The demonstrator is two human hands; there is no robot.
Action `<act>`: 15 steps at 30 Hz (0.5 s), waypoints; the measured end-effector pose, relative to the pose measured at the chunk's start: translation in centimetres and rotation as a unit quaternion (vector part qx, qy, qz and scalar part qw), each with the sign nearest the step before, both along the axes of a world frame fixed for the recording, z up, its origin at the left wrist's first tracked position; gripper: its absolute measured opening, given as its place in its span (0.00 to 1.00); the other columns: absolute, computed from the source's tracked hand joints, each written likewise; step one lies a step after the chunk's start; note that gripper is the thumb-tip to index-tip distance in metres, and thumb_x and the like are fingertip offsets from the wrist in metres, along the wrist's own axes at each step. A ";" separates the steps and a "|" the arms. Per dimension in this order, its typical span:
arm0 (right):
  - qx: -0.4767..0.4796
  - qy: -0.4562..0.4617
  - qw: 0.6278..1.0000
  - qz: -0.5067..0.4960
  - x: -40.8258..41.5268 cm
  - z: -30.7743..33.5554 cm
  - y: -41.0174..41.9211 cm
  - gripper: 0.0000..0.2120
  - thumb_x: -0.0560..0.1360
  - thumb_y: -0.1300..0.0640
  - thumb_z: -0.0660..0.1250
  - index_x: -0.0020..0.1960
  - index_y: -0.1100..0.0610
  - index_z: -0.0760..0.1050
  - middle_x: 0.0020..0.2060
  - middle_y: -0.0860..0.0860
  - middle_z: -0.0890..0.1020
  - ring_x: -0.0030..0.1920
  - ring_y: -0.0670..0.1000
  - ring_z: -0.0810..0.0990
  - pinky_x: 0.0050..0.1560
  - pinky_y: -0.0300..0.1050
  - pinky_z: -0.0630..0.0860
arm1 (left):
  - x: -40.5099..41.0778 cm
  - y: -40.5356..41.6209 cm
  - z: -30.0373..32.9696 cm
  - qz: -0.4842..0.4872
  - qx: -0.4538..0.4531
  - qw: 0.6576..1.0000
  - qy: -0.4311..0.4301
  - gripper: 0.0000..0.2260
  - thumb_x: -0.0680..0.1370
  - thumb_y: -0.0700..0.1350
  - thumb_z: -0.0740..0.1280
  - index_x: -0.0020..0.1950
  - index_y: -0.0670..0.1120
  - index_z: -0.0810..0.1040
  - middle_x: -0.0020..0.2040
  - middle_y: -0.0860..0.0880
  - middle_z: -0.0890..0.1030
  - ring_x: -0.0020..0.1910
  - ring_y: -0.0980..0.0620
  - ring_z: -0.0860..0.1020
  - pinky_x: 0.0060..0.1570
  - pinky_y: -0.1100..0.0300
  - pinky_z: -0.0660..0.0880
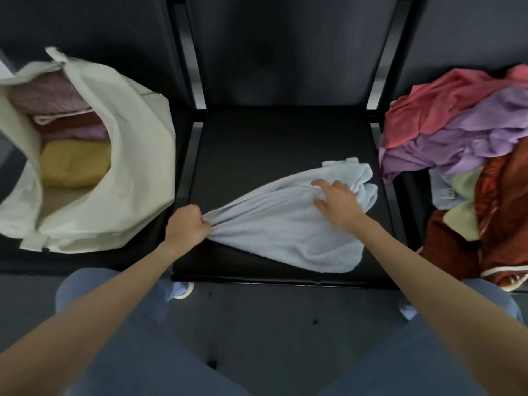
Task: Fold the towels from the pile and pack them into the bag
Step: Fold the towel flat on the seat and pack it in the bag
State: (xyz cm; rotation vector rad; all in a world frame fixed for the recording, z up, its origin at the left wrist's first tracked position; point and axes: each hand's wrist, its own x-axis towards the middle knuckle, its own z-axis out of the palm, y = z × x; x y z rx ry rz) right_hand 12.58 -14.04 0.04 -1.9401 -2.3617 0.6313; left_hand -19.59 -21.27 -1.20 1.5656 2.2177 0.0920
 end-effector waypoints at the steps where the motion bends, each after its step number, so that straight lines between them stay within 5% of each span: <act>1: 0.016 0.022 1.000 0.012 0.2 -0.2 -0.4 0.17 0.79 0.55 0.61 0.67 0.51 0.68 0.53 0.57 0.73 0.55 0.58 0.73 0.58 0.50 0.69 | -0.5 -0.3 0.1 0.005 -0.025 1.000 0.002 0.09 0.72 0.42 0.67 0.34 0.41 0.73 0.32 0.46 0.74 0.37 0.44 0.77 0.33 0.56 0.69; 4: 0.044 0.134 0.990 0.010 1.0 -0.4 -2.1 0.08 0.77 0.60 0.64 0.55 0.54 0.73 0.48 0.53 0.72 0.48 0.53 0.72 0.52 0.47 0.72 | -0.9 -0.3 0.3 0.012 -0.046 0.999 -0.003 0.08 0.70 0.42 0.68 0.35 0.38 0.76 0.36 0.41 0.78 0.39 0.42 0.78 0.36 0.53 0.73; 6: 0.021 0.215 0.976 -0.033 1.4 0.0 -3.2 0.08 0.75 0.63 0.66 0.50 0.52 0.73 0.46 0.52 0.74 0.44 0.51 0.74 0.46 0.44 0.74 | 0.2 0.4 0.6 -0.014 0.021 1.000 0.002 0.05 0.71 0.43 0.69 0.41 0.41 0.79 0.43 0.42 0.77 0.44 0.44 0.76 0.44 0.51 0.74; 9: -0.024 0.314 0.946 -0.081 2.2 0.6 -5.0 0.11 0.71 0.64 0.71 0.51 0.53 0.75 0.45 0.47 0.80 0.44 0.48 0.78 0.43 0.41 0.76 | 3.5 2.3 1.2 -0.119 0.144 0.980 -0.071 0.05 0.75 0.42 0.69 0.49 0.44 0.79 0.49 0.46 0.75 0.49 0.48 0.75 0.46 0.56 0.70; 15: -0.051 0.459 0.862 -0.207 4.4 1.5 -6.5 0.06 0.70 0.61 0.75 0.45 0.54 0.82 0.40 0.45 0.84 0.42 0.43 0.79 0.43 0.33 0.75 | 13.5 9.0 1.9 -0.258 0.156 0.939 -0.163 0.05 0.75 0.45 0.71 0.51 0.48 0.82 0.50 0.51 0.78 0.51 0.51 0.75 0.52 0.57 0.71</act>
